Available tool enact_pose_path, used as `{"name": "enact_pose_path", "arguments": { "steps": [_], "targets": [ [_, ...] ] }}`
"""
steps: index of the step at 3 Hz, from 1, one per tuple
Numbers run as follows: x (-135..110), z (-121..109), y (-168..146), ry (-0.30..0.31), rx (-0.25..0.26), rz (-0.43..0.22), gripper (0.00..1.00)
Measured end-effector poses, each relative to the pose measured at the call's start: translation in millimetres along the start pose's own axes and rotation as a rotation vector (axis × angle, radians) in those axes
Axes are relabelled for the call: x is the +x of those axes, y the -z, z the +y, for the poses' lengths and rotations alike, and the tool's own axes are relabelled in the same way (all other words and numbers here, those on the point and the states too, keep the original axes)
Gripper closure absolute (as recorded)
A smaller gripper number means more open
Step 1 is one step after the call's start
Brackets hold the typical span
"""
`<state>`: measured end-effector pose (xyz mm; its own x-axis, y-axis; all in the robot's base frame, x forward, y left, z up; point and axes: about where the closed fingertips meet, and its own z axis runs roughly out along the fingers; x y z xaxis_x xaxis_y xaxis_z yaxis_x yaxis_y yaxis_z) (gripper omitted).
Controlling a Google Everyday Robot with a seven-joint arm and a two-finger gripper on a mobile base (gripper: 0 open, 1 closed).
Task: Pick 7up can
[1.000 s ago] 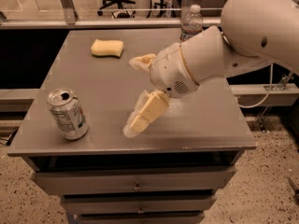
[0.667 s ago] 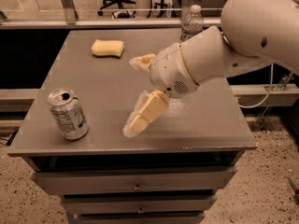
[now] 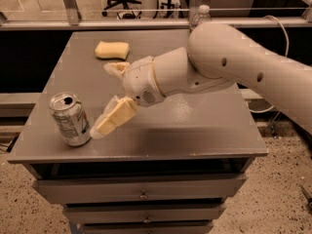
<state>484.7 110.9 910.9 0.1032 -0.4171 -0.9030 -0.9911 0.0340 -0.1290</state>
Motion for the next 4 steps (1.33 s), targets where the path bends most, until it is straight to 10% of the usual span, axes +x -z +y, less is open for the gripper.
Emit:
{"name": "enact_pose_path", "arguments": {
  "steps": [2,4],
  "targets": [
    [-9.5,9.8,-60.9,-0.030,-0.101,-0.117,0.00],
    [-16.0,19.0,-84.1,-0.022,-0.134,-0.178,0.39]
  ]
}}
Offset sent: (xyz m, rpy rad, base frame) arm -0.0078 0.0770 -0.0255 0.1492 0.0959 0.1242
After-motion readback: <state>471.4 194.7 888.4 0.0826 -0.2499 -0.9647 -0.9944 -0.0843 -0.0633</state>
